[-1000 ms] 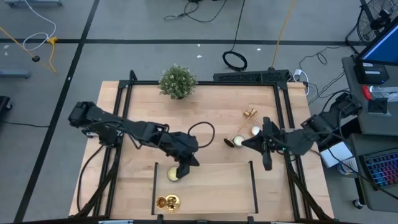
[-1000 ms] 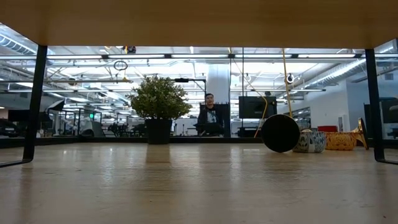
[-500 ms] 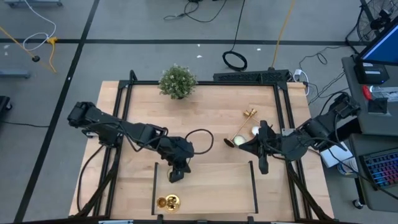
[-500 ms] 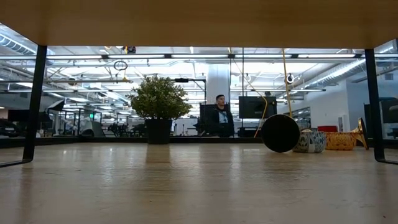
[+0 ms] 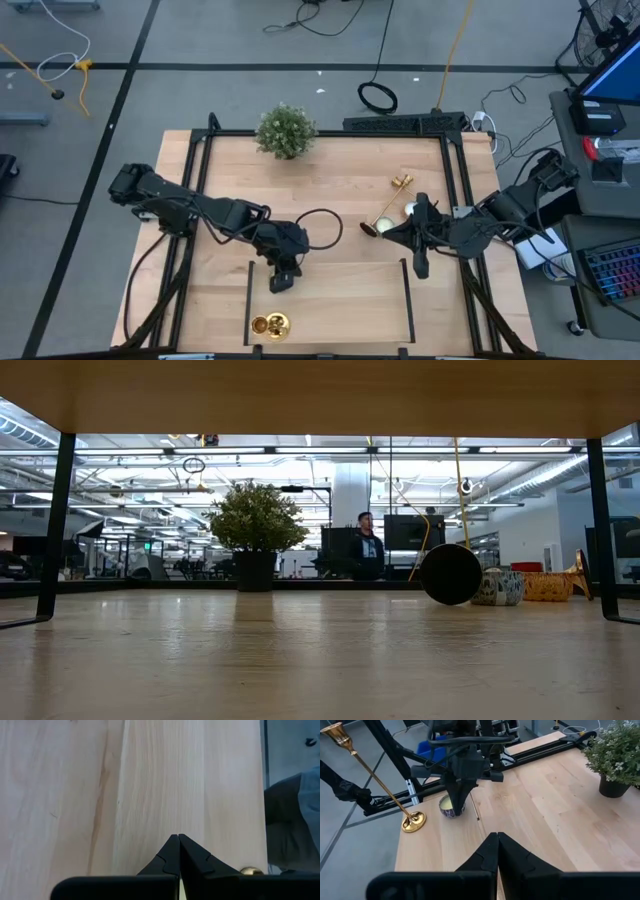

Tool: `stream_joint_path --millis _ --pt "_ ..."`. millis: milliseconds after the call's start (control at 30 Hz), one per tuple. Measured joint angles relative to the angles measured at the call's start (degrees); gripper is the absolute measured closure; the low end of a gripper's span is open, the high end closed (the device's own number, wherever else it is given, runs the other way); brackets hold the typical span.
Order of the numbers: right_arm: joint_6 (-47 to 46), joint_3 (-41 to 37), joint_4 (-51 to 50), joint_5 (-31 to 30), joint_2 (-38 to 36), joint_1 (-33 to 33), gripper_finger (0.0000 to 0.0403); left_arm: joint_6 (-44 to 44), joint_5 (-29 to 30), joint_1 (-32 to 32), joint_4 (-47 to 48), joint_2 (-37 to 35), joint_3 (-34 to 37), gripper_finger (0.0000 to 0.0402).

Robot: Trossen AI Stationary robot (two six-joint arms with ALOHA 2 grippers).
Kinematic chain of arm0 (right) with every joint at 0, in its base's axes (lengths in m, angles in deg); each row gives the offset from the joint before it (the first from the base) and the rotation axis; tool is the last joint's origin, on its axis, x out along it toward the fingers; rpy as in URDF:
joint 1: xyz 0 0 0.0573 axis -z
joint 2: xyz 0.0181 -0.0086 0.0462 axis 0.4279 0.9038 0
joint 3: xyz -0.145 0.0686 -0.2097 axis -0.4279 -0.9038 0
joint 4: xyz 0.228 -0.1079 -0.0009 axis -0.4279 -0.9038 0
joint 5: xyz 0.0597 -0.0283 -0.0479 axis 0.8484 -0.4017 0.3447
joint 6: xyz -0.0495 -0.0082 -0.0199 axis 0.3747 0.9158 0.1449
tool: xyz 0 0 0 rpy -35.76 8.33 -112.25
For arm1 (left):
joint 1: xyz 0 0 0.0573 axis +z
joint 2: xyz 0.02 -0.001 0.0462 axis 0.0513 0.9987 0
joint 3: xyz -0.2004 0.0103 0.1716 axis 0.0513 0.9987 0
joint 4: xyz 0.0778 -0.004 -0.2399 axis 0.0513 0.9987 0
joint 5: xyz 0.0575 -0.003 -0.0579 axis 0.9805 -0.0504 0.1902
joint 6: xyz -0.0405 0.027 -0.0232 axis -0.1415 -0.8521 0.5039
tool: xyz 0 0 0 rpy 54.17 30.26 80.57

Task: Pick & Place candle stick holders
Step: Put the black patterned scented candle on the shelf

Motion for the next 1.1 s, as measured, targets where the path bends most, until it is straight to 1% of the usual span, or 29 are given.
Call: stream_joint_path --millis 500,667,833,1100 --pt "0.5 0.0 0.0 -0.04 0.0 0.81 0.0403 1.03 -2.92 -0.04 1.72 0.0 0.0 0.0401" --pt "1.08 0.0 0.0 0.09 0.0 1.43 0.0403 1.35 -3.34 -0.04 2.24 0.0 0.0 0.0401" --pt "1.37 0.0 -0.02 0.09 0.0 1.59 0.0403 1.33 -3.72 -0.42 4.86 0.0 0.0 0.0401" --pt "1.38 0.0 0.0 0.09 0.0 1.59 0.0403 1.13 -3.78 -0.42 4.69 0.0 0.0 0.0401"
